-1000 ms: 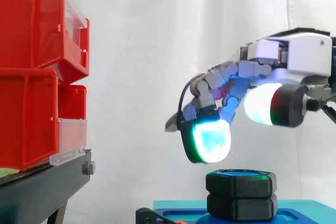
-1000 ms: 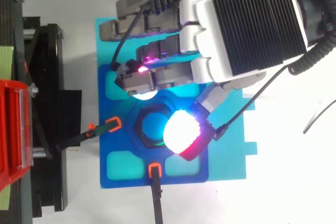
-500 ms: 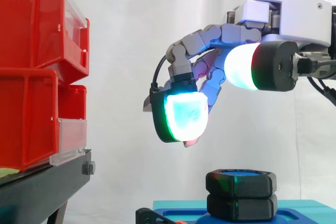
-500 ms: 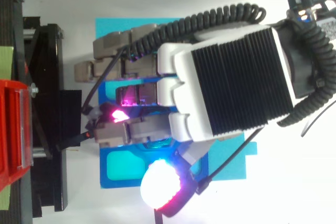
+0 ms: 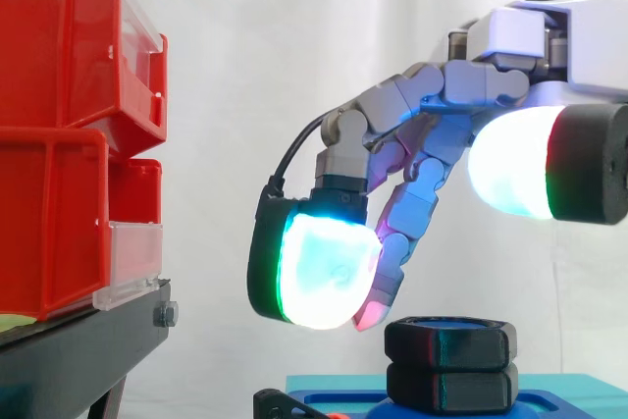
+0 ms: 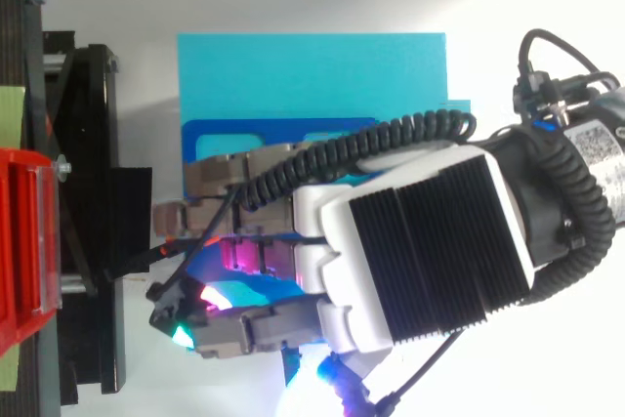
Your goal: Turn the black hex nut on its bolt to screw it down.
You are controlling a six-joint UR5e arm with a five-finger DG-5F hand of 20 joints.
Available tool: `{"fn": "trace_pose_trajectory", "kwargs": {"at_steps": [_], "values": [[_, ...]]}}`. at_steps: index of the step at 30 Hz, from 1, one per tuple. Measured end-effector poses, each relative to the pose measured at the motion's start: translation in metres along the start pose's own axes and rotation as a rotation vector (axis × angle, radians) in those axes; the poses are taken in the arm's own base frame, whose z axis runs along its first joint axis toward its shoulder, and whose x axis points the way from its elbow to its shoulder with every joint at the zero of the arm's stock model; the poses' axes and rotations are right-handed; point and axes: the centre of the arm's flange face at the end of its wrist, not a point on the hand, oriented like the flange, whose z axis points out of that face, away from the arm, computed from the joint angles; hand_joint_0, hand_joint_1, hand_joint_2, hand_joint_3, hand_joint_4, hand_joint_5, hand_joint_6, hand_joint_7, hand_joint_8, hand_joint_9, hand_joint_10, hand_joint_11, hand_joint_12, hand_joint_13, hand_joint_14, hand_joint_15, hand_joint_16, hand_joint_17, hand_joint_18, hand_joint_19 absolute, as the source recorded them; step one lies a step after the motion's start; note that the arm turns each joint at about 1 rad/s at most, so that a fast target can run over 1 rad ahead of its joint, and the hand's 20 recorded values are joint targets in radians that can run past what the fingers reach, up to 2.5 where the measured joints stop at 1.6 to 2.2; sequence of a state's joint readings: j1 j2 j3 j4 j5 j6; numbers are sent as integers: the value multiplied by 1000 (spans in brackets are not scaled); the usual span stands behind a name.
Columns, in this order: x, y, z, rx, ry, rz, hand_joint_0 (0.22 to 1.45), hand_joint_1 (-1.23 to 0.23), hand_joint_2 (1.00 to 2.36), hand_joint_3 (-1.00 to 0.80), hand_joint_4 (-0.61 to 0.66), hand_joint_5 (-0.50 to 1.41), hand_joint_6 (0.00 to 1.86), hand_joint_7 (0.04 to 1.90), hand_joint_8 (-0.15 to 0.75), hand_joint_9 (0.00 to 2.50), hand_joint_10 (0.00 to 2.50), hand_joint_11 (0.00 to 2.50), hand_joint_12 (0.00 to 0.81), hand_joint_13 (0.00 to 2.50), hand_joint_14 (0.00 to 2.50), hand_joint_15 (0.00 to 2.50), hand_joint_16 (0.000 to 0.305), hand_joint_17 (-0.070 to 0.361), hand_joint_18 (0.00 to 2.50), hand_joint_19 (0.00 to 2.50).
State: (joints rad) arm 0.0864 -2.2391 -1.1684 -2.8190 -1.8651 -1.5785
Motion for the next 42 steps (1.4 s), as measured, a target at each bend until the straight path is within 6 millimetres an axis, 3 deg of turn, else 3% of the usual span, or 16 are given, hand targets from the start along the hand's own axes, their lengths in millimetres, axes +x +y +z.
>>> {"fn": "trace_pose_trajectory", "kwargs": {"at_steps": [10, 20, 30, 42], "values": [[11, 9, 0, -4, 0, 0, 527, -160, 1000, -500, 72, -37, 503, 796, 208, 1023, 0, 32, 281, 619, 3, 80, 40, 89, 575, 355], [13, 9, 0, 0, -7, -4, 528, -161, 1000, -500, 72, 1, 505, 1122, 218, 1033, 3, 64, 282, 613, 2, 90, 39, 88, 571, 358], [13, 1, -3, 14, -8, -15, 528, -162, 1000, -500, 64, 8, 505, 1193, 223, 1046, 3, 87, 281, 614, 3, 91, 39, 88, 576, 355], [13, -22, -14, 47, -12, -44, 529, -166, 1000, -500, 52, 17, 504, 1268, 225, 1052, 3, 89, 280, 621, 3, 90, 39, 88, 581, 355]]}}
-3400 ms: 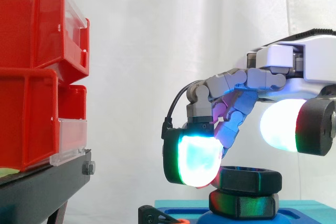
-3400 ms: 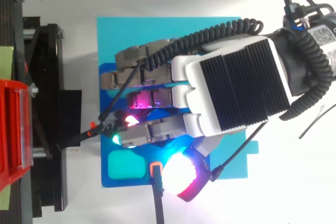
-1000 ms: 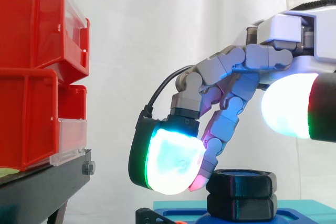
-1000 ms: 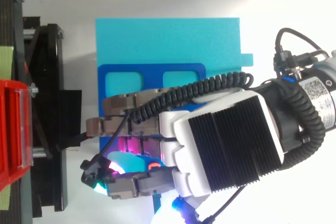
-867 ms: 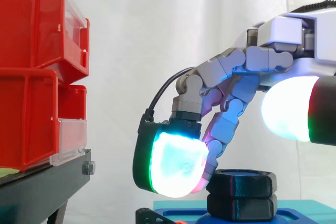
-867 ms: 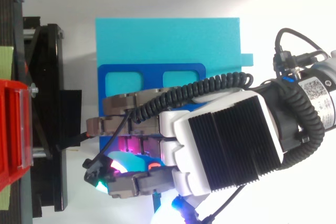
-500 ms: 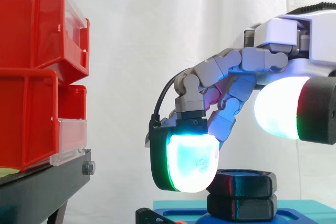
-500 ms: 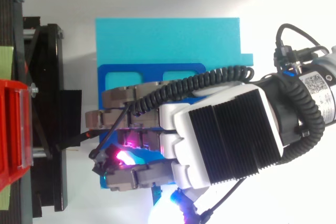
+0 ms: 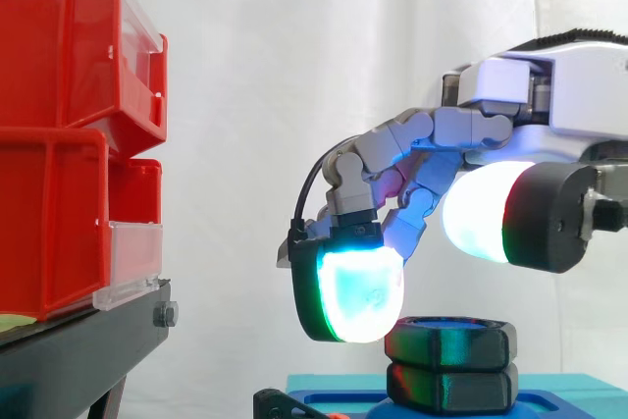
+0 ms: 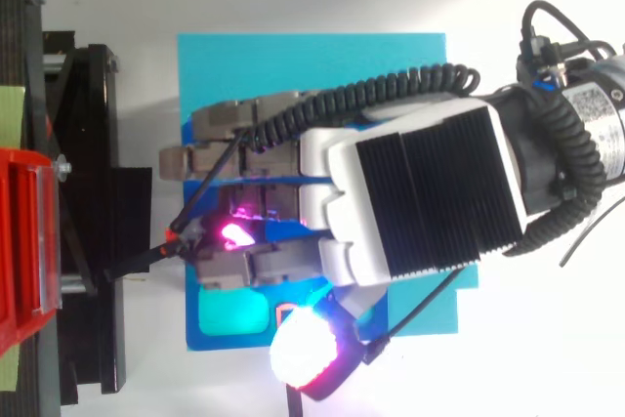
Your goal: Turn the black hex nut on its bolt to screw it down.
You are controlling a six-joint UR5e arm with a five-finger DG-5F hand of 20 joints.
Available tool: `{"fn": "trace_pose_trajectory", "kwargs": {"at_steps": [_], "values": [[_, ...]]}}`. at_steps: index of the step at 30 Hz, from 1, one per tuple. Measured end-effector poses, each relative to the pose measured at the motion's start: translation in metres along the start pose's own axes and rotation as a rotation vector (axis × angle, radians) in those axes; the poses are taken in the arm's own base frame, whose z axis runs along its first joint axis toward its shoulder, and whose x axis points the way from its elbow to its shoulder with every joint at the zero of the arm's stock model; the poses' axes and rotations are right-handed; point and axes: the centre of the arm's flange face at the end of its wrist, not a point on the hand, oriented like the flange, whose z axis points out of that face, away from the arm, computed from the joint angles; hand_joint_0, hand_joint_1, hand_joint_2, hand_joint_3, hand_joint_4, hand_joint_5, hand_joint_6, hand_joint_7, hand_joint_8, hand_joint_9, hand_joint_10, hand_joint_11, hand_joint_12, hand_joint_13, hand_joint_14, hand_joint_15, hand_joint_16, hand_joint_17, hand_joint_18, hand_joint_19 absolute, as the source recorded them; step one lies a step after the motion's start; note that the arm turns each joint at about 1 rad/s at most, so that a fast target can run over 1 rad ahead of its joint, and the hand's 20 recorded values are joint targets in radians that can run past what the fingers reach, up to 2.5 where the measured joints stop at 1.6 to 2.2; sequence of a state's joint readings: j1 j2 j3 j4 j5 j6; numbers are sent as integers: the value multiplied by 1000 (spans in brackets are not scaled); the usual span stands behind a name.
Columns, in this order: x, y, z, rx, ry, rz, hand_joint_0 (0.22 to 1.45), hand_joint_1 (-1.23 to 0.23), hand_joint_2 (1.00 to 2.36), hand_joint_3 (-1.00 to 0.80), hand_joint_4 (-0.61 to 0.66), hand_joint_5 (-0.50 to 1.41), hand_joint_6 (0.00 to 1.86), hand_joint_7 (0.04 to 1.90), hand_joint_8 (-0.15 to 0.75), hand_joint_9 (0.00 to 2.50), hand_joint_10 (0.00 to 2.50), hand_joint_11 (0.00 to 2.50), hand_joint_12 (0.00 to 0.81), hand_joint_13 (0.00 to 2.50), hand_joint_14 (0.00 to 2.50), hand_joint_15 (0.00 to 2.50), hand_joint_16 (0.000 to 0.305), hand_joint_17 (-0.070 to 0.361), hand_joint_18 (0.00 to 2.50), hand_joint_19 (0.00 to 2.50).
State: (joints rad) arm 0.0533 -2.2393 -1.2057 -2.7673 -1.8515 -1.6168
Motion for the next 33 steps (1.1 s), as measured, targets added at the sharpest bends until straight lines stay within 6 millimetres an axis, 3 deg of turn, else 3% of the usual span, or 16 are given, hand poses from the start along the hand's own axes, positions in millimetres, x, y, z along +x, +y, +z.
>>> {"fn": "trace_pose_trajectory", "kwargs": {"at_steps": [21, 29, 33], "values": [[9, -36, -26, 2, 29, -13, 529, -167, 1000, -500, 52, 17, 504, 1287, 219, 1060, 3, 91, 280, 630, 4, 98, 39, 88, 582, 355], [8, -47, -32, 5, 21, -14, 528, -162, 1000, -500, 98, -21, 504, 1033, 224, 1041, 3, 80, 284, 624, 3, 96, 39, 89, 578, 364], [-3, -49, -27, 3, 3, -12, 521, -139, 1000, -500, 111, -37, 504, 924, 228, 1010, 3, 81, 291, 606, 3, 104, 41, 92, 558, 366]]}}
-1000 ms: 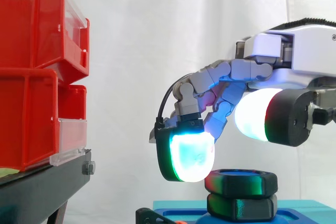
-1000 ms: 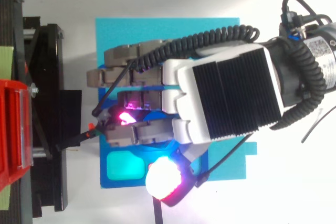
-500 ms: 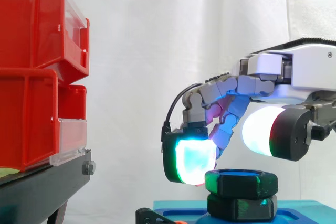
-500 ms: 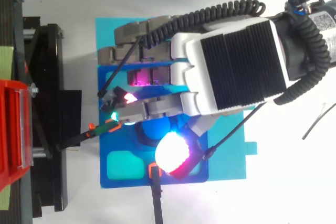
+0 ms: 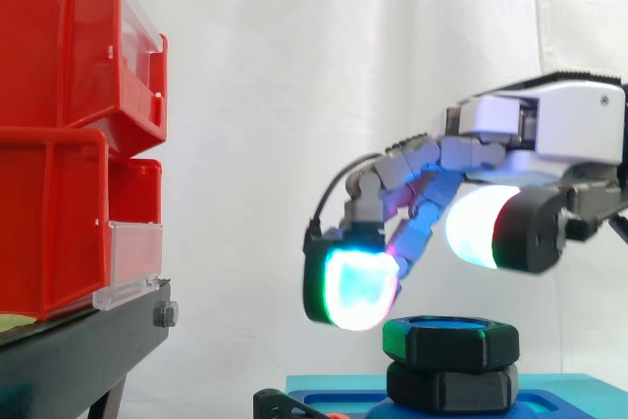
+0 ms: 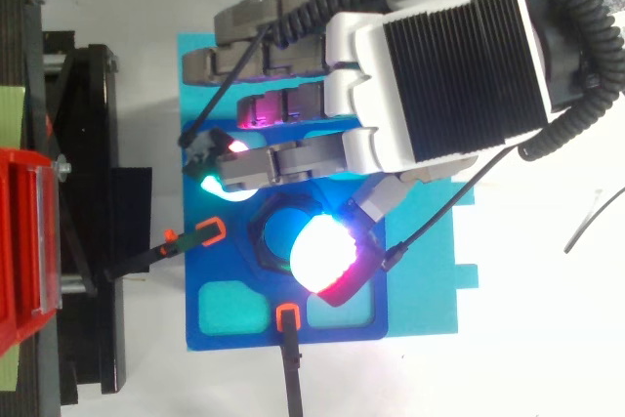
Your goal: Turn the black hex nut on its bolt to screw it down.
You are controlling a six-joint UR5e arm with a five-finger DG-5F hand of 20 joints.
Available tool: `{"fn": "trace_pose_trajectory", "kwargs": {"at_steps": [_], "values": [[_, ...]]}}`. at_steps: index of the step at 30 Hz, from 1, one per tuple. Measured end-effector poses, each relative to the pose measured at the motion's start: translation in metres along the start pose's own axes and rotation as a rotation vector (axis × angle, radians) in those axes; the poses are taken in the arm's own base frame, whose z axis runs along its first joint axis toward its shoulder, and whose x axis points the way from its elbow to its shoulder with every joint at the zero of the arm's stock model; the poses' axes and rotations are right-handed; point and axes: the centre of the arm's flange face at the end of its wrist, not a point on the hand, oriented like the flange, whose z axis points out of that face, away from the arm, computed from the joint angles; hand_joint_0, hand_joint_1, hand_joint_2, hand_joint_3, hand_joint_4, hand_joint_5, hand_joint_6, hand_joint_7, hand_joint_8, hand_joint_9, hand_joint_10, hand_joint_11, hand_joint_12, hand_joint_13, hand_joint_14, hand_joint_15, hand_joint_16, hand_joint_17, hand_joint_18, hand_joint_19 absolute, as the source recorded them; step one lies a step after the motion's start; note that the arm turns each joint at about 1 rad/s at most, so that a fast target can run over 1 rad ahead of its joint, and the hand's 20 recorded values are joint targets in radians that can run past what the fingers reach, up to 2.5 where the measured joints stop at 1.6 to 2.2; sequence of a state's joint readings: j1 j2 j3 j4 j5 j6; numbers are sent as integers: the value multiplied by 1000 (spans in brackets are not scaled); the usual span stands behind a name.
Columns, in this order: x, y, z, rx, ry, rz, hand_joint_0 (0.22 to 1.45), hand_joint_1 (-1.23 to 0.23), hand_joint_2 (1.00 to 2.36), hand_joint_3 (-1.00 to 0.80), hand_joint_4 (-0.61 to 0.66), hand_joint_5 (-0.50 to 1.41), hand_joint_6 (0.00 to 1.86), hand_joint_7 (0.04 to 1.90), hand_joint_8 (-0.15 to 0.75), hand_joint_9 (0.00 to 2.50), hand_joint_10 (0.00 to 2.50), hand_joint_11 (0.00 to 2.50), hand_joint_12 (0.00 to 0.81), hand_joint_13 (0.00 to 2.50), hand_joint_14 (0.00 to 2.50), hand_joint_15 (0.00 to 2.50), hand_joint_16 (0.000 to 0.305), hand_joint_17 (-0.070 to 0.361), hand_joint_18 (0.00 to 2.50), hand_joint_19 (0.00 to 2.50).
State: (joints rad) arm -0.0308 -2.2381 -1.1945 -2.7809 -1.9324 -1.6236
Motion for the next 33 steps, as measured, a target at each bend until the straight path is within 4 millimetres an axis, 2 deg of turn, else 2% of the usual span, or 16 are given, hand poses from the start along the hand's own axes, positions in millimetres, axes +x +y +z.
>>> {"fn": "trace_pose_trajectory", "kwargs": {"at_steps": [6, 11, 16, 23, 27, 33], "values": [[-24, 5, 13, -12, -12, -2, 512, -121, 1000, -500, 98, -43, 503, 858, 225, 989, 3, 62, 297, 596, 4, 104, 42, 94, 540, 367], [-31, 26, 28, -31, -26, -4, 510, -119, 1000, -500, 89, -46, 503, 811, 220, 982, 0, 45, 297, 590, 3, 95, 42, 95, 538, 368], [-24, 48, 34, -56, -13, 4, 510, -118, 1000, -500, 87, -44, 503, 762, 209, 974, 2, 0, 293, 592, 3, 92, 42, 95, 539, 364], [-9, 68, 37, -66, -1, 13, 511, -117, 1000, -500, 71, -42, 502, 694, 192, 961, 0, 0, 291, 591, 4, 79, 42, 94, 547, 361], [-2, 73, 36, -67, -5, 32, 511, -115, 1000, -500, 70, -42, 502, 701, 195, 964, 0, 0, 292, 591, 3, 82, 42, 94, 548, 362], [4, 72, 34, -64, -7, 49, 511, -115, 1000, -500, 77, -34, 503, 804, 206, 981, 0, 16, 292, 587, 3, 85, 41, 93, 542, 361]]}}
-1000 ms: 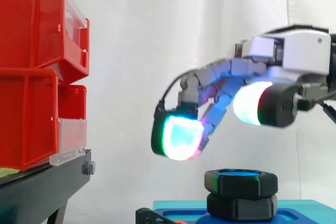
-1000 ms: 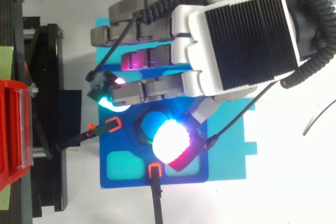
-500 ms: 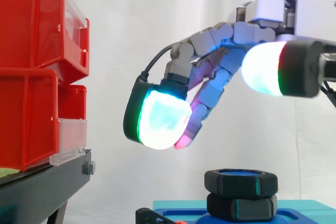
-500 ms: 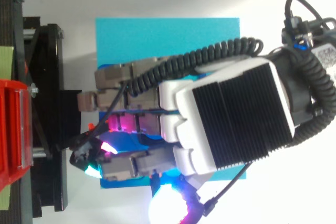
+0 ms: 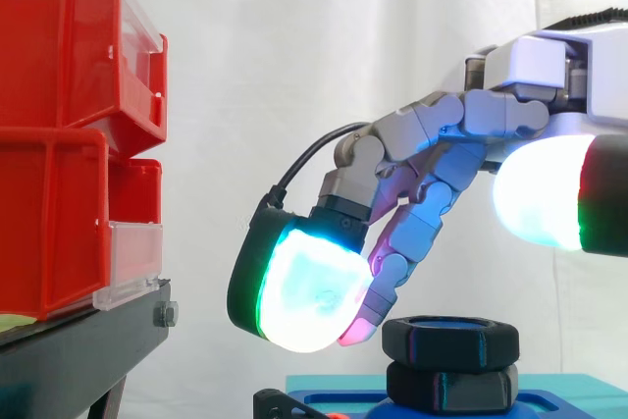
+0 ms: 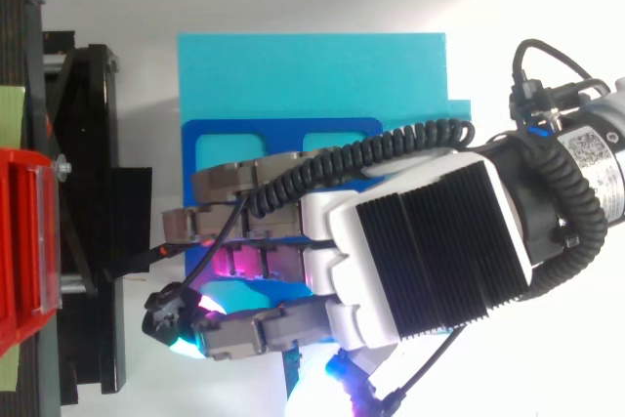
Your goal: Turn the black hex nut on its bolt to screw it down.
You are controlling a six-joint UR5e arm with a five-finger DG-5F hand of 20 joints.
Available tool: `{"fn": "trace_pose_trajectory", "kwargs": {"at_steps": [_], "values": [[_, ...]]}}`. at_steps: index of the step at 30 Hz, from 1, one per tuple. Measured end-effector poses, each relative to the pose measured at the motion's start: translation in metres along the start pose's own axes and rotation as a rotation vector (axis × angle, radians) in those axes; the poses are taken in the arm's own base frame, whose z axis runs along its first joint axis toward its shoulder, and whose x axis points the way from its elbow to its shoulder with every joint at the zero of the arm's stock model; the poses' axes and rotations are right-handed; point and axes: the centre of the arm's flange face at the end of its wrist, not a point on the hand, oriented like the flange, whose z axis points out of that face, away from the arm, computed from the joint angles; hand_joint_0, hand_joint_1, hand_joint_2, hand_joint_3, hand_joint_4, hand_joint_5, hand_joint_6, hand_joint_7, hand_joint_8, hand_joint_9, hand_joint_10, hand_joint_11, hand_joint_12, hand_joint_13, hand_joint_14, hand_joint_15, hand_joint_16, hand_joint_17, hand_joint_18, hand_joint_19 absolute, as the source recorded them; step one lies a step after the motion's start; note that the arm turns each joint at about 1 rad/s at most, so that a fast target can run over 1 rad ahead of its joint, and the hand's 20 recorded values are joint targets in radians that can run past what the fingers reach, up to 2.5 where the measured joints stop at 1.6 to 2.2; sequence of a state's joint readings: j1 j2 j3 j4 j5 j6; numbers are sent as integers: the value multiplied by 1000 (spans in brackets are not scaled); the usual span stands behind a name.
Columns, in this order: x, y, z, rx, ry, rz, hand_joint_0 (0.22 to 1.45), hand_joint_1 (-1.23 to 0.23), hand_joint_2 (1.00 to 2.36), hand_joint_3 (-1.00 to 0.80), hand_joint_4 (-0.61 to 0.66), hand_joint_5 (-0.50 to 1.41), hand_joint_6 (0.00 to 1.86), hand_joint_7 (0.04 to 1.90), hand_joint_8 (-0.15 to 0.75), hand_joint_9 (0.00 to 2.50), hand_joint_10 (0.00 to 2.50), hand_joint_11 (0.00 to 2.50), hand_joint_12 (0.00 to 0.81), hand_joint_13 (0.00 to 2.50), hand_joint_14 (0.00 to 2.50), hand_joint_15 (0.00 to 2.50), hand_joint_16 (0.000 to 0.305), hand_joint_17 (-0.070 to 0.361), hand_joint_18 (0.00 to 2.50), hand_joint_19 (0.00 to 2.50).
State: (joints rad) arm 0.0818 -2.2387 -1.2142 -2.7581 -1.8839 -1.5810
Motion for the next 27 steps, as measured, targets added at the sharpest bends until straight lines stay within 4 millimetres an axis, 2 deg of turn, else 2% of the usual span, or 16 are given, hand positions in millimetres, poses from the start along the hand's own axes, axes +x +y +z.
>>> {"fn": "trace_pose_trajectory", "kwargs": {"at_steps": [19, 27], "values": [[4, -26, -16, 34, 16, -20, 516, -130, 1000, -500, 81, -22, 504, 898, 209, 997, 0, 34, 286, 598, 3, 87, 40, 91, 549, 360], [5, -31, -21, 28, 24, -26, 518, -135, 1000, -500, 83, -19, 504, 930, 209, 1011, 0, 49, 285, 604, 3, 90, 40, 90, 560, 360]]}}
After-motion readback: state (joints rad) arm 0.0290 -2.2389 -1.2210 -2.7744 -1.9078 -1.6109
